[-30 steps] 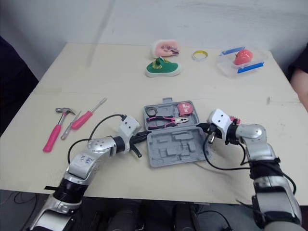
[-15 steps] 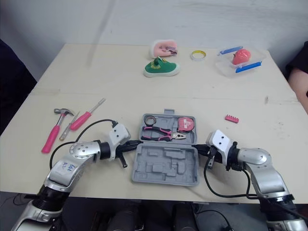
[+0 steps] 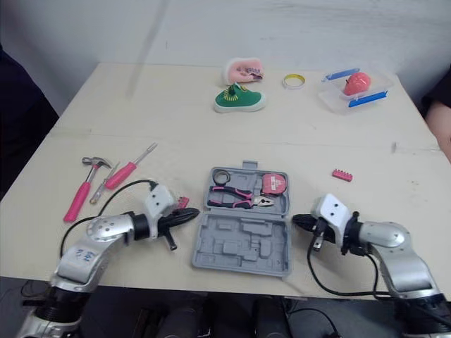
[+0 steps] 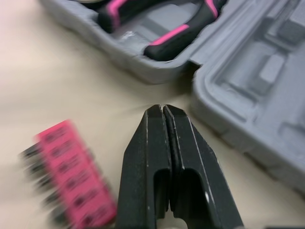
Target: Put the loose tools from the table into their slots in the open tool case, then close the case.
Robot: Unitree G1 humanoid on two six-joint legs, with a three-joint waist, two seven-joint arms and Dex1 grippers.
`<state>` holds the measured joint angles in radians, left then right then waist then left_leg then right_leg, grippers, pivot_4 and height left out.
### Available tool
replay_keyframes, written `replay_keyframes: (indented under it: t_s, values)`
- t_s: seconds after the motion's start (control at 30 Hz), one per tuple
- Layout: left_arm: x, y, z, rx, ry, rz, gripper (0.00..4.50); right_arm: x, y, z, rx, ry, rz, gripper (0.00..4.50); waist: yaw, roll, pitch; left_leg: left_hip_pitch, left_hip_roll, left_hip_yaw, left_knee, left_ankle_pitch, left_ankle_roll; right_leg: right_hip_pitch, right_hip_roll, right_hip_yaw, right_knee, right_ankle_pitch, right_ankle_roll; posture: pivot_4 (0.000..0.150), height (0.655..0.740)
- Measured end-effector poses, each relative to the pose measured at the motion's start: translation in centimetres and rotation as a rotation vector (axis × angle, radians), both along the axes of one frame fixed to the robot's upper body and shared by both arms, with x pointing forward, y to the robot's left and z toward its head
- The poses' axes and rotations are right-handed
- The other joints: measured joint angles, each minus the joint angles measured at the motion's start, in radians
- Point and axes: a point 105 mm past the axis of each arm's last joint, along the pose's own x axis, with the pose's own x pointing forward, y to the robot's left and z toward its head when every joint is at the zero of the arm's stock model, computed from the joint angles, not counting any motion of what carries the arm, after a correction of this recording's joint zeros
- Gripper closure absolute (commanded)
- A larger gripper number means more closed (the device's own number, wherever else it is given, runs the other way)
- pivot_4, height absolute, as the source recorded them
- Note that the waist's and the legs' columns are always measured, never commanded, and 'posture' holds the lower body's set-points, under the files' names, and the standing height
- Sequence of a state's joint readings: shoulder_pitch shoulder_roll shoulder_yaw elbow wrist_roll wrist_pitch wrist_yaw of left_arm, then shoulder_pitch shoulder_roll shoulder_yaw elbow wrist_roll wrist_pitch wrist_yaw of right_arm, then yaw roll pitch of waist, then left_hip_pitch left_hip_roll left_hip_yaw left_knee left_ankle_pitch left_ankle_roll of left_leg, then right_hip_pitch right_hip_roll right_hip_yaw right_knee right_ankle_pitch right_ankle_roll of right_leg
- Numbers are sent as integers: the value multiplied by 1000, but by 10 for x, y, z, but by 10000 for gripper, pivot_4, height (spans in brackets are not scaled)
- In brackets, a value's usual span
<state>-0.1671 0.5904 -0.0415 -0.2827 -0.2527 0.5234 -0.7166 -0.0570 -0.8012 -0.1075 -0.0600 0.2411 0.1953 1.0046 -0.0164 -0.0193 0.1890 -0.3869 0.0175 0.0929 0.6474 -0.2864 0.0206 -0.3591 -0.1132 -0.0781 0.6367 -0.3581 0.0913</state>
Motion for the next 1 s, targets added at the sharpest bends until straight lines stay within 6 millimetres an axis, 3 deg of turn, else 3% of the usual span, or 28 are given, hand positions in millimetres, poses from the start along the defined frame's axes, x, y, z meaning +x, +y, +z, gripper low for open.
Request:
replay_keyframes:
  t_s: [0.27, 0.33, 0.4, 0.5, 0.53, 0.6, 0.63, 0.77, 0.9, 1.0]
  values:
    - [-35, 48, 27, -72, -81, -26, 45000, -22, -63, 31, 21, -122, -126, 44298, 13, 0, 0, 0, 0, 0, 0, -2, 1, 1, 0, 0, -1, 0, 0, 1500, 7400]
    - [-38, 63, 32, -95, -111, 14, 39891, -28, -71, 34, 36, -134, -147, 38442, 14, 0, 0, 0, 1, 0, 0, -2, 2, 1, 0, 0, -1, 0, 0, 1500, 7400]
    - [-41, 97, 33, -109, -138, 118, 33004, -36, -87, 35, 29, -158, -187, 31037, 14, 0, 0, 0, 1, 0, -1, -3, 1, 0, 0, 0, -2, 0, -1, 1500, 7400]
    - [-59, 209, 35, -58, -160, 498, 19270, -58, -138, 36, 11, -195, -367, 16179, 9, 0, 0, 0, 1, 1, -4, -6, 5, -1, 0, -1, -4, -1, -2, 1500, 7400]
    - [-67, 233, 39, -41, -182, 575, 14179, -61, -148, 38, 13, -217, -403, 10645, 8, 0, 0, 0, 1, 1, -3, -7, 7, -1, 0, -1, -5, -1, -2, 1500, 7400]
    - [-76, 256, 46, -25, -222, 653, 5908, -64, -154, 44, 26, -268, -397, 1243, 8, 1, 1, 0, 1, 1, -2, -8, 8, 1, -1, 0, -7, 1, 1, 1500, 7400]
    - [-81, 267, 47, -19, -231, 692, 428, -65, -156, 44, 29, -290, -385, 0, 7, 1, 1, 1, 1, 1, -2, -10, 3, 1, -1, 1, -9, 3, 0, 1500, 7400]
    - [-110, 311, 39, 29, -213, 866, 428, -82, -184, 36, 1, -301, -452, 0, 9, 2, 1, 0, 0, 1, -4, -12, 2, 0, -2, 1, -11, 3, -1, 1500, 7400]
    - [-125, 333, 37, 32, -211, 969, 428, -93, -208, 32, -50, -302, -540, 0, 7, 3, 2, 0, 1, 1, -6, -12, 1, -1, -2, 1, -10, 2, -2, 1500, 7400]
    - [-131, 338, 37, 34, -216, 990, 428, -96, -215, 32, -63, -312, -565, 0, -3, 3, 2, 1, 1, 1, -8, -11, -1, -1, -2, 1, -10, 2, -2, 1500, 7400]
